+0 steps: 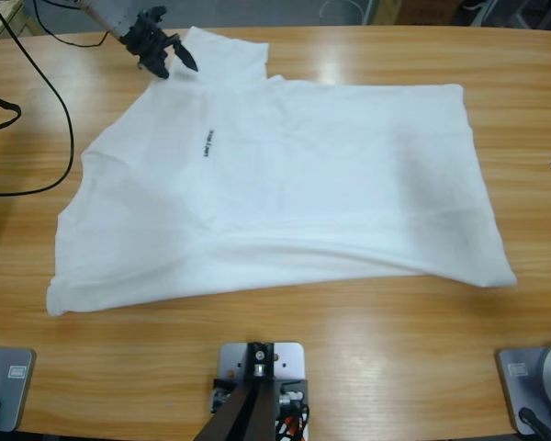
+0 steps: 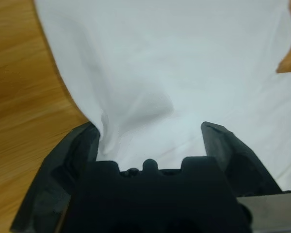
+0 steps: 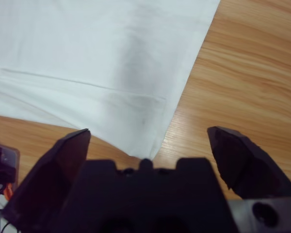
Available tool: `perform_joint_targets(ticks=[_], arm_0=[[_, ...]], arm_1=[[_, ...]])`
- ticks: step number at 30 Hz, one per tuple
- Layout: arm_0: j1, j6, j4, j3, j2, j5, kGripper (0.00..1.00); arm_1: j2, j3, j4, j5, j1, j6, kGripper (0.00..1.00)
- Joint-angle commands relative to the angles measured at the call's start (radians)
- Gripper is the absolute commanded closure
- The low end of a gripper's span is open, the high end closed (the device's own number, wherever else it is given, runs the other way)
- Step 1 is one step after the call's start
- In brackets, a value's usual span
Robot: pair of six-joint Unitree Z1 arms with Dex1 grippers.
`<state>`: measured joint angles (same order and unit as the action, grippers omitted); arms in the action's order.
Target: Fold clothes
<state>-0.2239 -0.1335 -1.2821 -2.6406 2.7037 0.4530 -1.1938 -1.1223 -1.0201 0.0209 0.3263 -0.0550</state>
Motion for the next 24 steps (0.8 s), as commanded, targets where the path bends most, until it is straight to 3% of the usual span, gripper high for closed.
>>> perform_joint_targets(ticks=[1, 5, 7, 8, 11, 12, 16, 20, 24], arm_0=[[0.026, -0.015, -0.052, -0.299, 0.143, 0.018, 0.519], [0.017, -0.008, -0.067, -0.316, 0.15, -0.017, 0.563], [0.016, -0.006, -0.075, -0.329, 0.154, -0.02, 0.839], [0.015, -0.005, -0.079, -0.337, 0.155, -0.026, 0.888], [0.012, 0.008, -0.085, -0.367, 0.154, -0.028, 0.91], [0.012, 0.009, -0.087, -0.375, 0.153, -0.028, 0.988], [0.01, 0.011, -0.091, -0.407, 0.149, -0.028, 1.0], [-0.004, 0.025, -0.092, -0.415, 0.131, -0.026, 1.0], [-0.005, 0.037, -0.096, -0.409, 0.11, -0.025, 1.0]], arm_1=[[0.031, 0.03, -0.014, -0.022, 0.008, 0.012, 0.0], [0.028, 0.033, -0.009, -0.021, 0.008, 0.012, 0.0], [0.028, 0.035, -0.009, -0.021, 0.008, 0.011, 0.0], [0.028, 0.035, -0.008, -0.021, 0.008, 0.012, 0.0], [0.025, 0.038, -0.002, -0.019, 0.008, 0.012, 0.009], [0.025, 0.038, -0.002, -0.019, 0.008, 0.012, 0.011], [0.028, 0.038, -0.002, -0.021, 0.008, 0.011, 0.027], [0.036, 0.028, -0.003, -0.029, 0.008, 0.011, 0.184], [0.043, 0.022, 0.005, -0.046, -0.022, 0.001, 0.188]])
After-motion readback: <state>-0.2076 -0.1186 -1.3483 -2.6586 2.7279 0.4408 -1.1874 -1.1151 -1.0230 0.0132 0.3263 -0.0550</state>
